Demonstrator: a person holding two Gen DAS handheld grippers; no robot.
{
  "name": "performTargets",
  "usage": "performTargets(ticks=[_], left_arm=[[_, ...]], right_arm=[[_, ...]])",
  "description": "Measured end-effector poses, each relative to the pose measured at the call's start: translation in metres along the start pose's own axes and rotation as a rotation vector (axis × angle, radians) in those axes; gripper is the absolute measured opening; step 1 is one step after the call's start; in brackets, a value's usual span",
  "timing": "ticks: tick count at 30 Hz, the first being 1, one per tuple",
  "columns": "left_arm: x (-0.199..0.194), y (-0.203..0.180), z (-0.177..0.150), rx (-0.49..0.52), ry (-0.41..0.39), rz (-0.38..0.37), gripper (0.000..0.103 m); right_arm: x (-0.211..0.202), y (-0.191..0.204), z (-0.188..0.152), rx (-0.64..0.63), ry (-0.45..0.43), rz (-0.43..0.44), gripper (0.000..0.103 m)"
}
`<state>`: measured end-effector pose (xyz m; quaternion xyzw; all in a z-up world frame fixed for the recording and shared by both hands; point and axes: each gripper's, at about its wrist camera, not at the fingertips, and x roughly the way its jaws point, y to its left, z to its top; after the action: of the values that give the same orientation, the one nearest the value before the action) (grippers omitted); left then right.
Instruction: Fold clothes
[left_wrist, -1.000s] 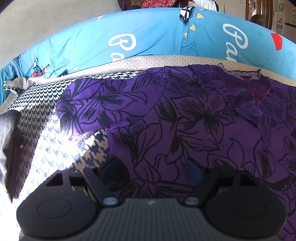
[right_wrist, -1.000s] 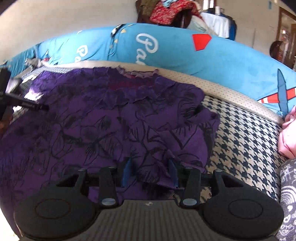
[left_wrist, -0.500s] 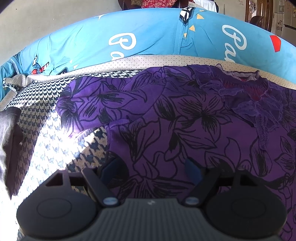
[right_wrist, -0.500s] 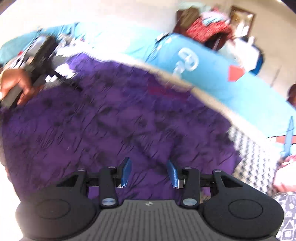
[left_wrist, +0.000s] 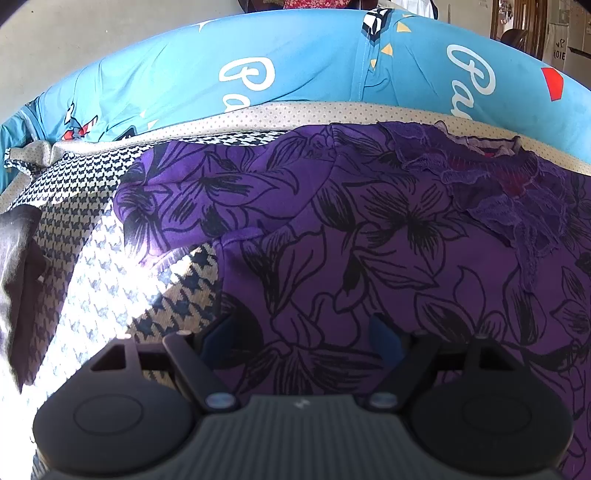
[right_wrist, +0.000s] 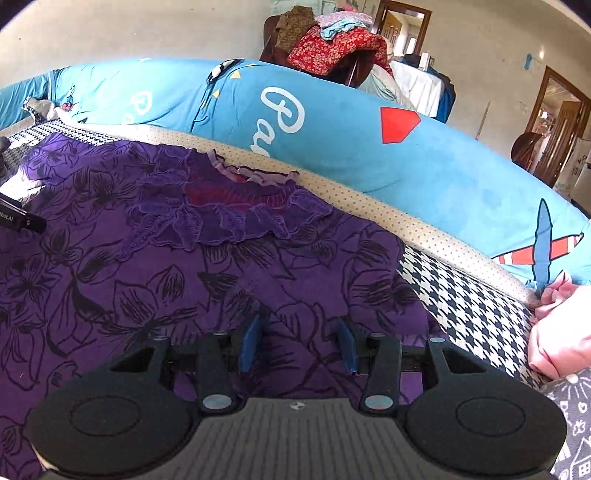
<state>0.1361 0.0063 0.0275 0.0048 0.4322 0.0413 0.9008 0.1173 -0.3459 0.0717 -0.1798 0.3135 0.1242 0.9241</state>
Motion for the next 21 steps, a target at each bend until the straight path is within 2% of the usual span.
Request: performTargets(ticks=[3,5,8,9,16,19,21], left_arm=[[0.0,0.001,0.0,-0.001,0.003,0.002,0.081],[0.0,0.002,0.0,-0.002,0.002,0.002,0.082],[-0.001,0.002,0.001,0.001,-0.004,0.003,0.082],[-0.001,0.002,0.0,0.005,-0.008,0.0,0.082],[-0.011,-0.002,-0.018,0.018,-0.036,-0.057,0.085],[-0.02,-0.005,-0.037,0.01,-0.076,-0.061,0.088],[-0.025,-0.009,-0.052,0.01,-0.104,-0.053,0.091]], right_arm=[[0.006,0.01,0.001,-0.044,0.012,0.004,0.047],[0.006,0.017,0.002,-0.076,0.012,0.01,0.04],[0.004,0.025,0.0,-0.117,0.012,0.017,0.016],[0.002,0.027,-0.001,-0.128,0.012,0.018,0.013],[-0.014,0.04,-0.015,-0.19,-0.017,-0.014,0.007],[-0.032,0.034,-0.015,-0.132,-0.082,-0.06,0.006],[-0.048,0.023,-0.014,-0.059,-0.136,-0.13,0.006]])
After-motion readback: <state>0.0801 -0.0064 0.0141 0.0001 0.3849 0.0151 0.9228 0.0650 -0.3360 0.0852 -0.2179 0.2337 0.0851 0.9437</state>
